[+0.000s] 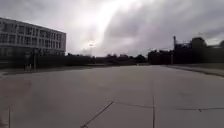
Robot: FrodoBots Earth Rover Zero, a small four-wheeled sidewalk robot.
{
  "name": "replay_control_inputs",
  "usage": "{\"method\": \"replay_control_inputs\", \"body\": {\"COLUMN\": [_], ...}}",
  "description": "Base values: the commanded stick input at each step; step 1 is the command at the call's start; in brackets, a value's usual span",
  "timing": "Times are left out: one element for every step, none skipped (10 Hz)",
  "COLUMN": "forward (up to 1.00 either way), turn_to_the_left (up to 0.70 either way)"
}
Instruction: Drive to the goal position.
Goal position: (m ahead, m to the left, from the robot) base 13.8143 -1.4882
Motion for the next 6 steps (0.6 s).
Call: {"method": "replay_control_inputs", "body": {"forward": [0.70,0.70,0.70,0.70,0.70,0.70], "turn_to_the_left": [0.00,0.00,0.00,0.00,0.00,0.00]}}
